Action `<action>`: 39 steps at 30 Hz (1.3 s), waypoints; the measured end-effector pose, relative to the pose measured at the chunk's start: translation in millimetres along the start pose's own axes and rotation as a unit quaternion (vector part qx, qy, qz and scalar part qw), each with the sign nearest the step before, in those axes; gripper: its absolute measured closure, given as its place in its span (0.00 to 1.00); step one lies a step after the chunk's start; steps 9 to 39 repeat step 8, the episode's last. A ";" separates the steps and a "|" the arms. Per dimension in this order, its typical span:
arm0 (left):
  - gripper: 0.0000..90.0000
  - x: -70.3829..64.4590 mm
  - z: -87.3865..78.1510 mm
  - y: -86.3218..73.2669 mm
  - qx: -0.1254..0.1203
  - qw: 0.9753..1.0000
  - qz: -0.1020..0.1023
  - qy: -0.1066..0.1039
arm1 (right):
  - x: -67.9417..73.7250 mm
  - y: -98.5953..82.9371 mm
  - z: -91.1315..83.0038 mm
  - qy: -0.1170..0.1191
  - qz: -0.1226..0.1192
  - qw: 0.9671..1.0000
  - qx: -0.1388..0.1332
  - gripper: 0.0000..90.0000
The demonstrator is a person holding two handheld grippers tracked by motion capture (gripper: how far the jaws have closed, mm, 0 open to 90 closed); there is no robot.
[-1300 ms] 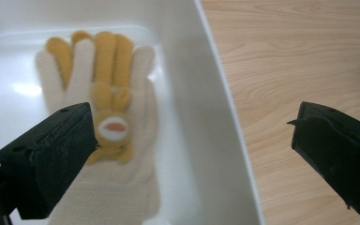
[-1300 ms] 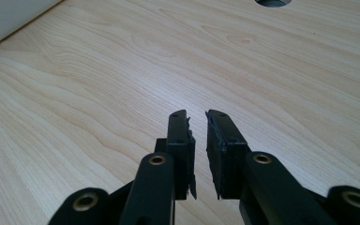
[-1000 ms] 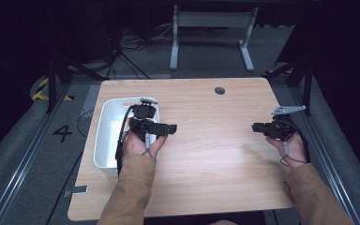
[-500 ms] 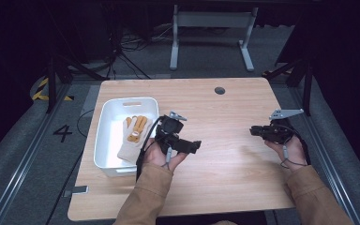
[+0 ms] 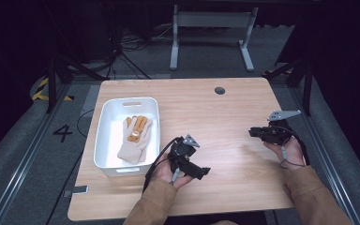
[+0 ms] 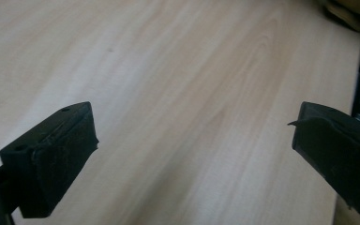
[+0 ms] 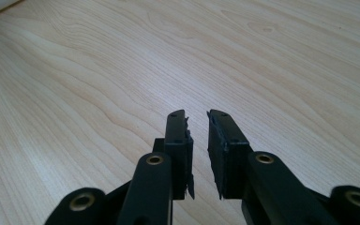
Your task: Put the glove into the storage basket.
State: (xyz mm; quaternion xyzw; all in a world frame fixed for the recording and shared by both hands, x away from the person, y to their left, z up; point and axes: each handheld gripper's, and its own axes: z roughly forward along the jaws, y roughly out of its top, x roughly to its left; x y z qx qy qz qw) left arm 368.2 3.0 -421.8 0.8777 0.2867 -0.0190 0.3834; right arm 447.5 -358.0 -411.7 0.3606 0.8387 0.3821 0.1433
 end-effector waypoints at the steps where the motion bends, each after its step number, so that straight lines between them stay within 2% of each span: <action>1: 0.00 0.0 0.0 0.0 0.000 1.000 0.000 0.000 | 0.0 0.0 0.0 0.000 0.000 1.000 0.000 0.86; 3: 0.00 -2.0 3.6 -5.6 0.005 1.000 0.003 -0.012 | -0.2 -1.2 1.8 0.000 0.001 1.000 0.003 0.86; 5: 0.00 -4.3 5.6 -6.3 0.020 1.000 0.012 -0.006 | 0.1 -2.2 4.2 -0.001 0.002 1.000 0.008 0.85; 8: 0.00 -3.7 6.7 -5.9 0.018 1.000 0.008 -0.013 | 2.2 -2.1 6.0 0.000 -0.001 1.000 0.012 0.84; 39: 0.00 -3.7 6.7 -5.9 0.018 1.000 0.008 -0.013 | 2.2 -2.1 6.0 0.000 -0.001 1.000 0.012 0.84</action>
